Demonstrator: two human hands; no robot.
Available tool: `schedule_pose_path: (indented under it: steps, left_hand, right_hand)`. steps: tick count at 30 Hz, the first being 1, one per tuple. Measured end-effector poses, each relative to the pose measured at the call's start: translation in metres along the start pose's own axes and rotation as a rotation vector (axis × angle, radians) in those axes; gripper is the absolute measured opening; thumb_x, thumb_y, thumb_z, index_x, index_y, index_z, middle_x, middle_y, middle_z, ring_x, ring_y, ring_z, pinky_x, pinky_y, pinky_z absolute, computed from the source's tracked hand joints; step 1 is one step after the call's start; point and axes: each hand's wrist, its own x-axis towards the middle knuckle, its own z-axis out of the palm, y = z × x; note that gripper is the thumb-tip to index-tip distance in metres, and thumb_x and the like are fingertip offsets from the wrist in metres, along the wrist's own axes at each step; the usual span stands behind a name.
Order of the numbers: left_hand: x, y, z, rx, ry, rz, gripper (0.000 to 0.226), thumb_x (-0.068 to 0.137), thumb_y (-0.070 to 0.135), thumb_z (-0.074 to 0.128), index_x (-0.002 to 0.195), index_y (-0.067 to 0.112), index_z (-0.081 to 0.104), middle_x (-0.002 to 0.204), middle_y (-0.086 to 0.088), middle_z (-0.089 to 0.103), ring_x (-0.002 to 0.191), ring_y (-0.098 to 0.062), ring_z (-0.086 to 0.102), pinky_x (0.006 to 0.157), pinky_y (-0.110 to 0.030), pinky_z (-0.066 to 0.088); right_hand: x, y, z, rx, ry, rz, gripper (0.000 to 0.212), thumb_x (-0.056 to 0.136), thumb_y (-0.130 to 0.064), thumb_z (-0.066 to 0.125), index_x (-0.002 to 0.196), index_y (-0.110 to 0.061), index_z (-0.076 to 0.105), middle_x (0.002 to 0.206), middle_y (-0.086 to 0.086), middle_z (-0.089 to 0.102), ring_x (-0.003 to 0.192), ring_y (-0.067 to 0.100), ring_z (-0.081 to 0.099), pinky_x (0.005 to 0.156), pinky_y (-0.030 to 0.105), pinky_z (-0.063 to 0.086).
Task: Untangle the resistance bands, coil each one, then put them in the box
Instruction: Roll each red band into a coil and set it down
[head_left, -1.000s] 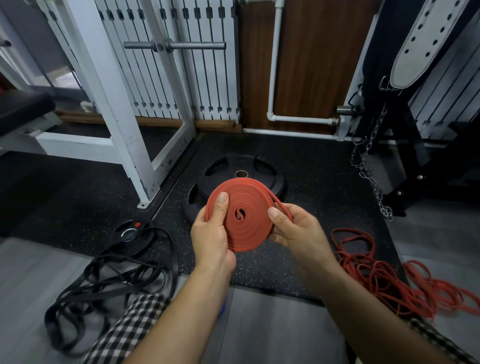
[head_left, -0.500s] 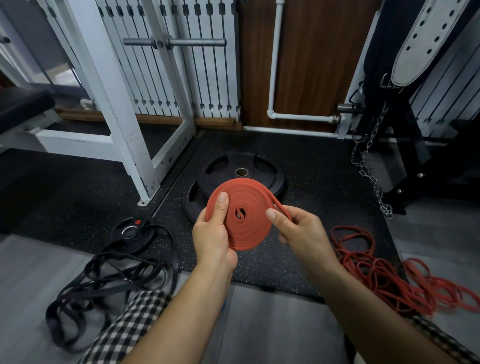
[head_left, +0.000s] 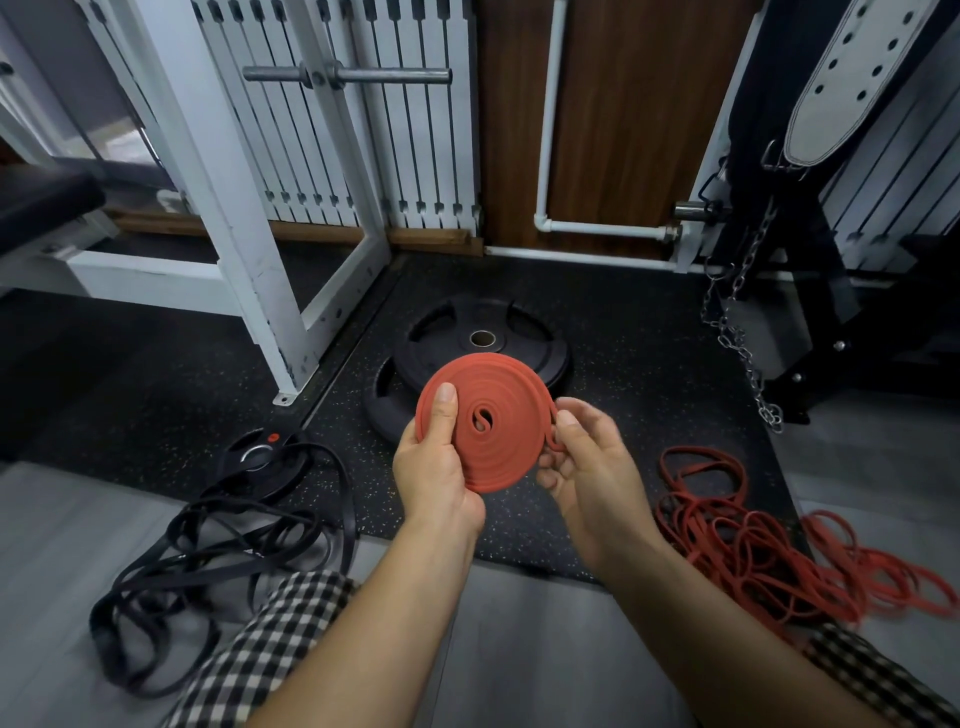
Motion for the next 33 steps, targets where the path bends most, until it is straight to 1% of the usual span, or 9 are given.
schedule_pose_path:
  steps: [4,9,14,17,19,22,25,29,33]
  left_hand:
    - [0.000,-0.005,0.001,-0.012,0.027,-0.015,0.009,0.083,0.027,0.067,0.080,0.021,0.060,0.086,-0.003,0.065,0.081,-0.020,0.062,0.086,-0.047,0.052]
    - [-0.002,-0.019,-0.001,-0.070,0.066,-0.086,0.013,0.084,0.029,0.064,0.089,0.018,0.058,0.087,-0.005,0.063,0.077,-0.020,0.061,0.084,-0.048,0.052]
    - [-0.008,-0.065,-0.013,0.004,0.068,-0.221,0.034,0.091,0.044,0.050,0.115,0.019,0.053,0.100,-0.008,0.063,0.084,-0.023,0.061,0.088,-0.044,0.050]
    - [-0.002,-0.098,-0.022,-0.050,0.108,-0.396,0.045,0.093,0.054,0.037,0.113,0.018,0.055,0.088,-0.005,0.064,0.077,-0.022,0.060,0.080,-0.039,0.049]
    - [0.001,-0.118,-0.028,-0.101,0.162,-0.486,0.038,0.095,0.051,0.035,0.108,0.019,0.052,0.088,-0.007,0.061,0.073,-0.022,0.058,0.070,-0.038,0.049]
    - [0.014,-0.151,-0.049,-0.001,0.229,-0.551,0.033,0.097,0.046,0.035,0.111,0.020,0.050,0.086,-0.006,0.059,0.070,-0.018,0.054,0.055,-0.028,0.041]
    - [0.039,-0.186,-0.080,0.147,0.321,-0.593,0.039,0.097,0.043,0.036,0.119,0.014,0.051,0.079,-0.003,0.056,0.065,-0.015,0.046,0.052,-0.025,0.030]
    - [0.067,-0.227,-0.116,0.078,0.484,-0.632,0.038,0.099,0.033,0.038,0.127,0.008,0.046,0.080,-0.009,0.053,0.065,-0.019,0.046,0.052,-0.027,0.031]
    - [0.099,-0.269,-0.143,0.046,0.617,-0.575,0.036,0.100,0.024,0.036,0.134,0.011,0.039,0.114,-0.017,0.052,0.074,-0.023,0.049,0.055,-0.029,0.035]
  right_hand:
    - [-0.003,0.006,-0.003,-0.120,0.064,-0.092,0.007,0.096,-0.020,0.045,0.095,-0.021,0.052,0.082,0.000,0.057,0.065,0.008,0.053,0.058,0.021,0.043]
    - [-0.013,0.024,0.000,-0.138,0.051,-0.090,0.023,0.092,-0.009,0.053,0.105,-0.028,0.048,0.105,0.003,0.061,0.096,0.016,0.064,0.074,0.029,0.057]
    - [-0.001,0.039,-0.031,-0.198,0.138,0.029,0.024,0.092,-0.003,0.051,0.098,-0.026,0.048,0.101,0.001,0.057,0.090,0.015,0.060,0.073,0.031,0.056]
    - [0.017,0.056,-0.058,-0.222,0.143,0.158,0.021,0.092,0.000,0.050,0.106,-0.015,0.047,0.104,0.003,0.056,0.094,0.021,0.059,0.059,0.024,0.055]
    - [0.029,0.073,-0.075,-0.262,0.145,0.217,0.021,0.091,0.002,0.050,0.104,-0.014,0.048,0.107,0.006,0.055,0.093,0.023,0.057,0.058,0.027,0.053]
    - [0.041,0.111,-0.101,-0.259,0.138,0.305,0.022,0.090,0.004,0.050,0.094,-0.018,0.051,0.099,0.003,0.054,0.082,0.018,0.056,0.056,0.031,0.054]
    - [0.051,0.160,-0.119,-0.251,0.136,0.406,0.024,0.089,0.005,0.050,0.095,-0.017,0.053,0.097,0.002,0.055,0.084,0.019,0.055,0.063,0.034,0.052]
    - [0.069,0.230,-0.129,-0.338,0.130,0.520,0.024,0.090,0.005,0.049,0.100,-0.016,0.054,0.091,0.005,0.054,0.079,0.018,0.054,0.053,0.027,0.051]
    - [0.095,0.291,-0.135,-0.376,0.089,0.568,0.029,0.089,0.007,0.047,0.107,-0.015,0.056,0.087,0.006,0.056,0.071,0.014,0.053,0.052,0.020,0.049]
